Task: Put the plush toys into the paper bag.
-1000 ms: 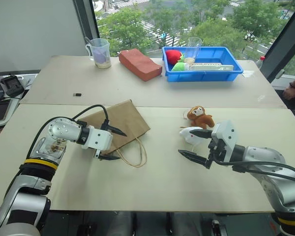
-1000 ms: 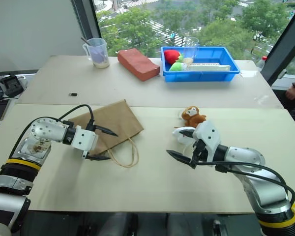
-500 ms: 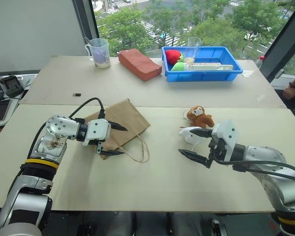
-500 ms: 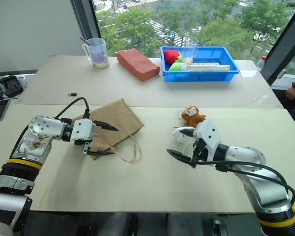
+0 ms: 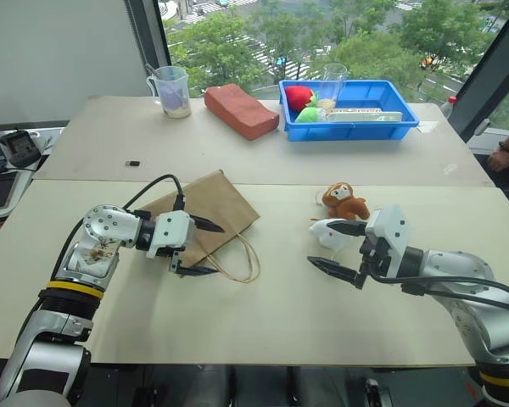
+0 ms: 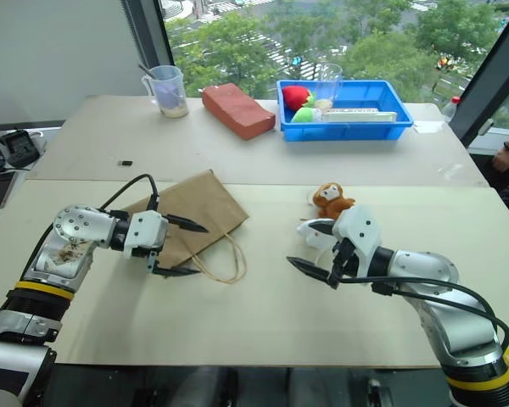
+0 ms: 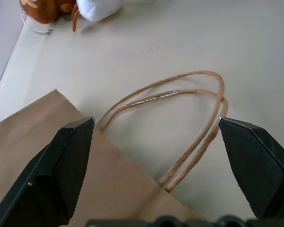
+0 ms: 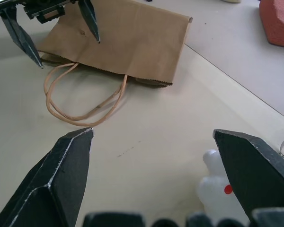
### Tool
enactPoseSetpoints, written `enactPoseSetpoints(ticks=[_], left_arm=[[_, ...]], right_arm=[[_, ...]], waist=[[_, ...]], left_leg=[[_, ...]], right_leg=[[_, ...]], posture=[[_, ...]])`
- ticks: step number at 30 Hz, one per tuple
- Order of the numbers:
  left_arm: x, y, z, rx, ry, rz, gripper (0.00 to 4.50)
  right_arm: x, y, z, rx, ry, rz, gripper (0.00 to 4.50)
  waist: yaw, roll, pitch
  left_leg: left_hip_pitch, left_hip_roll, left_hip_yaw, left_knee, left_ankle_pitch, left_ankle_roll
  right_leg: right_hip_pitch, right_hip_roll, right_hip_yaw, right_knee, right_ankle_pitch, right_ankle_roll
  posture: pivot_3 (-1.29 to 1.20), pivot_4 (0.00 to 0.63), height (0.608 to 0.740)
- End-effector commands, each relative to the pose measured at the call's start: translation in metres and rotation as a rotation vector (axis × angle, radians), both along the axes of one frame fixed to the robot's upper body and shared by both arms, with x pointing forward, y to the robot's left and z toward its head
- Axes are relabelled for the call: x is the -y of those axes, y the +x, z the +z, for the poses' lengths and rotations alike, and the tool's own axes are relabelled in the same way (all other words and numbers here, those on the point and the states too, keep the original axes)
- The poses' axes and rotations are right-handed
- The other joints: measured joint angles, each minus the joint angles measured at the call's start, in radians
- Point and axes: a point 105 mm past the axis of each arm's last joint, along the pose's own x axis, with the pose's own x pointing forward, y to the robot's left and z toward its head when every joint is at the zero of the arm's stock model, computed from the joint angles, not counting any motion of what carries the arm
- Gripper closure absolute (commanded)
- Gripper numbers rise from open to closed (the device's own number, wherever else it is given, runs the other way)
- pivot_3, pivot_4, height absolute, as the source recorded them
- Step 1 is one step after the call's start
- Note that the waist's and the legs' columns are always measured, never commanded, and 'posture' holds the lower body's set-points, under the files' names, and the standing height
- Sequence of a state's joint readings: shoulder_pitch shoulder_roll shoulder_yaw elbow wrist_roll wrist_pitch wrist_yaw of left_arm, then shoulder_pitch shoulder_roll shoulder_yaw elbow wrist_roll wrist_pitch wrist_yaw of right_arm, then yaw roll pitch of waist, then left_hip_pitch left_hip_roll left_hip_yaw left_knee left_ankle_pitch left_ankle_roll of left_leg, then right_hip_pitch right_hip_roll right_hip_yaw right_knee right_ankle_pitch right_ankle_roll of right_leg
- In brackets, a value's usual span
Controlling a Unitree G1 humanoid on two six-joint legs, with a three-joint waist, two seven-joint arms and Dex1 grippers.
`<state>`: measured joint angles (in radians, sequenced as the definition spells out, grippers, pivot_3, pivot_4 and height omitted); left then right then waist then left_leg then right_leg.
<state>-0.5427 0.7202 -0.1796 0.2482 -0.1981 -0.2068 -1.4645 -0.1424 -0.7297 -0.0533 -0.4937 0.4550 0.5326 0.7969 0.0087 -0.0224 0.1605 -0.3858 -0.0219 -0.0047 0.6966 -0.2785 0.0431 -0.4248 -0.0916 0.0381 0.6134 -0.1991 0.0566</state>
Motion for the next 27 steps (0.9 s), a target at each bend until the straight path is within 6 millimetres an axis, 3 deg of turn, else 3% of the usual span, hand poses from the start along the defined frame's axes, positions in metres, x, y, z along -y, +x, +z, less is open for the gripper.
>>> enactPoseSetpoints(ticks=[1, 14, 20, 25, 27], left_arm=[[0.010, -0.003, 0.006, 0.075, 0.017, -0.047, 0.04], [0.027, -0.002, -0.006, 0.098, 0.029, -0.075, 0.04], [0.045, -0.003, -0.009, 0.099, 0.010, -0.098, 0.04], [0.061, -0.008, -0.009, -0.002, 0.013, -0.080, 0.04], [0.071, -0.013, -0.003, -0.127, 0.022, -0.033, 0.04]], right_arm=[[0.002, -0.001, 0.010, 0.033, 0.000, 0.003, 0.00], [0.002, -0.003, 0.009, 0.033, -0.002, 0.001, 0.00], [0.001, -0.004, 0.010, 0.034, -0.003, -0.002, 0.00], [0.001, -0.003, 0.010, 0.034, -0.004, -0.005, 0.00], [0.002, -0.002, 0.011, 0.033, -0.005, -0.006, 0.00]], waist=[[0.001, 0.000, 0.000], [0.001, 0.000, 0.000], [0.002, 0.000, 0.000], [0.001, 0.000, 0.000], [0.001, 0.000, 0.000]], left_leg=[[0.000, 0.000, 0.000, 0.000, 0.000, 0.000], [0.000, 0.000, 0.000, 0.000, 0.000, 0.000], [0.000, 0.000, 0.000, 0.000, 0.000, 0.000], [0.000, 0.000, 0.000, 0.000, 0.000, 0.000], [0.000, 0.000, 0.000, 0.000, 0.000, 0.000]], right_leg=[[0.000, 0.000, 0.000, 0.000, 0.000, 0.000], [0.000, 0.000, 0.000, 0.000, 0.000, 0.000], [0.001, 0.000, 0.000, 0.000, 0.000, 0.000], [0.001, 0.000, 0.000, 0.000, 0.000, 0.000], [0.001, 0.000, 0.000, 0.000, 0.000, 0.000]], posture=[[0.00, 0.150, 0.740], [0.00, 0.150, 0.740], [0.00, 0.150, 0.740], [0.00, 0.150, 0.740], [0.00, 0.150, 0.740]])
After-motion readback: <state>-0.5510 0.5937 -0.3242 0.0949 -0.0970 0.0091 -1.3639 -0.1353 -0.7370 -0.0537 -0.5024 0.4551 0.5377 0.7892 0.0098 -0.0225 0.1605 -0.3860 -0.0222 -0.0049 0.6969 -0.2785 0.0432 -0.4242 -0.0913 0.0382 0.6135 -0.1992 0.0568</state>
